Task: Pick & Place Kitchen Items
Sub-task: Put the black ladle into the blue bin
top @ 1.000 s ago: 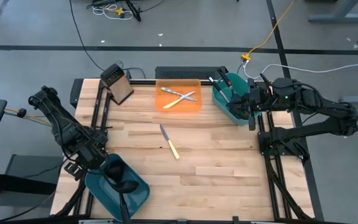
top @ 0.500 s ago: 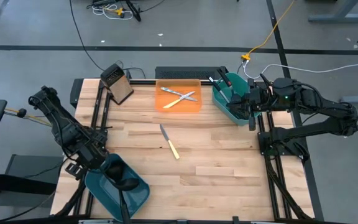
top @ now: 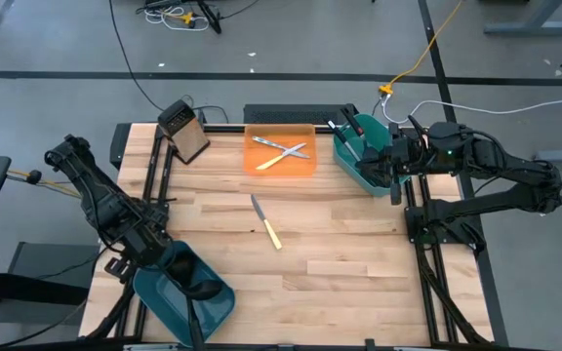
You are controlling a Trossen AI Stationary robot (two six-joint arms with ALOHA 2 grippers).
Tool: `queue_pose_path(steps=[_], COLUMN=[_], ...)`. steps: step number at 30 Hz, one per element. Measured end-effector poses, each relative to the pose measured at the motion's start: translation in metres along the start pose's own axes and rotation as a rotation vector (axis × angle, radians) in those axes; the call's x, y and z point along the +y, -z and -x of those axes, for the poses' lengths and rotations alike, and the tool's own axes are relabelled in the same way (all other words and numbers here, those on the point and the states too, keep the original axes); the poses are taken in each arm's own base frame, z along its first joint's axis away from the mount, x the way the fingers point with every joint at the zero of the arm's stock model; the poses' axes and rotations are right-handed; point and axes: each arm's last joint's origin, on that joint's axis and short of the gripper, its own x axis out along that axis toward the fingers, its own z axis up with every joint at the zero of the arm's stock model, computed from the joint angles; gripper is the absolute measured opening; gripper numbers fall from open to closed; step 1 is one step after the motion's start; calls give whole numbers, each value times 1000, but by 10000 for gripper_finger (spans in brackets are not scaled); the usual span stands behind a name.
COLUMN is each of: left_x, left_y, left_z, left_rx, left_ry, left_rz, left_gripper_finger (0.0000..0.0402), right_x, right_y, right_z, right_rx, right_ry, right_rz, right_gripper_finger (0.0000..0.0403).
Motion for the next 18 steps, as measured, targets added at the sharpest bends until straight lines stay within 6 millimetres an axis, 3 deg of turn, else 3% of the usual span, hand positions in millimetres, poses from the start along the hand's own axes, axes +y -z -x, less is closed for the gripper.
queue_pose_path(steps=[18], left_x=[0], left_y=[-1], left_z=[0], left_rx=[-5], left_ry=[7], left_rz=[45], left_gripper_finger=[81], right_x=[0], right_y=[0], right_z=[0], right_rx=[1], right_ry=[0], right_rz=[0], right_gripper_finger=[5])
